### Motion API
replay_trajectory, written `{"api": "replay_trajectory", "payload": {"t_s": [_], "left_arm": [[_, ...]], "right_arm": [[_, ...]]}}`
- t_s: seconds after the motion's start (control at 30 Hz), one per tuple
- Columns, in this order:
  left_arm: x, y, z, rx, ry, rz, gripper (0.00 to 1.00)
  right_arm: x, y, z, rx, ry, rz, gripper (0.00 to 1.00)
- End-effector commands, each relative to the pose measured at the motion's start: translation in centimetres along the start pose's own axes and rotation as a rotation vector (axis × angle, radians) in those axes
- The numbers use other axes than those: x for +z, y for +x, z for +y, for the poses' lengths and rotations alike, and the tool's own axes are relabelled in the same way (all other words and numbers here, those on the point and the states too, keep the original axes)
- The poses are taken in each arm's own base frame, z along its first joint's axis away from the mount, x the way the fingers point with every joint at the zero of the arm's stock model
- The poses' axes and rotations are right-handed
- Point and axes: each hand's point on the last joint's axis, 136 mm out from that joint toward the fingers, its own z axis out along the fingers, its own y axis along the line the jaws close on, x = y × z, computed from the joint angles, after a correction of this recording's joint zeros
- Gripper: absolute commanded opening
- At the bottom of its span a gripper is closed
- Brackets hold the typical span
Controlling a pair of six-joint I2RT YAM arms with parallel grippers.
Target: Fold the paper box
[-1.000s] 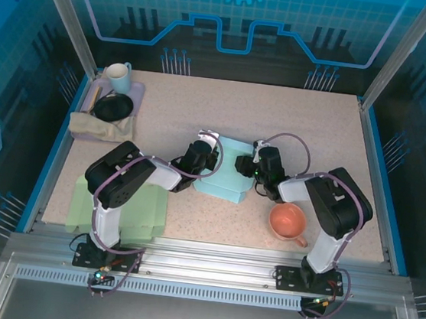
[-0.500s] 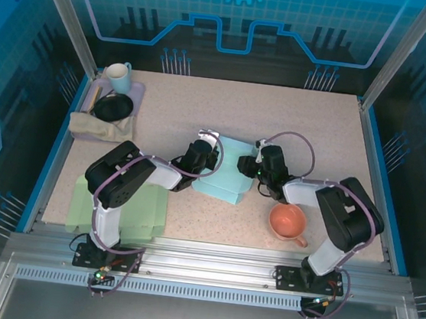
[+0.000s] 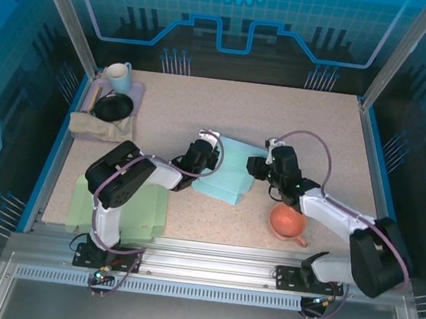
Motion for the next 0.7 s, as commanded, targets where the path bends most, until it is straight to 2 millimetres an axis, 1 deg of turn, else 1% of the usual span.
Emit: {"api": "replay_trajectory", "payload": {"t_s": [0.0,0.1,0.13,0.2,0.27,0.33,0.37,0.43,0.53,0.67], "left_arm": [[0.3,5.2,-0.2,0.069,0.008,0.162,0.00],[0.3,5.2,-0.2,0.071,0.011,0.164,0.00],[0.3,5.2,-0.2,0.072,0.010,0.164,0.00],[0.3,5.2,-0.2,0.073,0.011,0.164,0.00],[0.2,5.2,-0.2,0.072,0.012,0.164,0.00],[0.2,5.2,-0.3,0.072,0.013,0.163,0.00],[0.3,5.2,-0.3,0.071,0.014,0.161,0.00],[0.2,5.2,-0.2,0.072,0.013,0.163,0.00],[0.2,5.3,-0.3,0.072,0.014,0.162,0.00],[0.3,5.2,-0.2,0.073,0.015,0.163,0.00]], "right_arm": [[-2.6,0.2,-3.7,-0.055,0.205,-0.026,0.45],[-4.3,-0.6,-6.7,-0.066,0.355,-0.078,0.45],[-4.5,-0.6,-7.5,-0.062,0.388,-0.083,0.46],[-4.2,-0.4,-9.2,-0.030,0.423,-0.064,0.46],[-3.2,0.3,-10.0,0.007,0.401,-0.020,0.46],[-1.8,1.0,-9.9,0.017,0.361,0.024,0.46],[-1.0,1.3,-9.6,0.009,0.339,0.049,0.46],[0.2,1.6,-9.1,0.000,0.305,0.079,0.46],[1.9,2.2,-7.6,0.001,0.213,0.101,0.46],[2.5,2.5,-6.6,-0.004,0.166,0.108,0.46]]}}
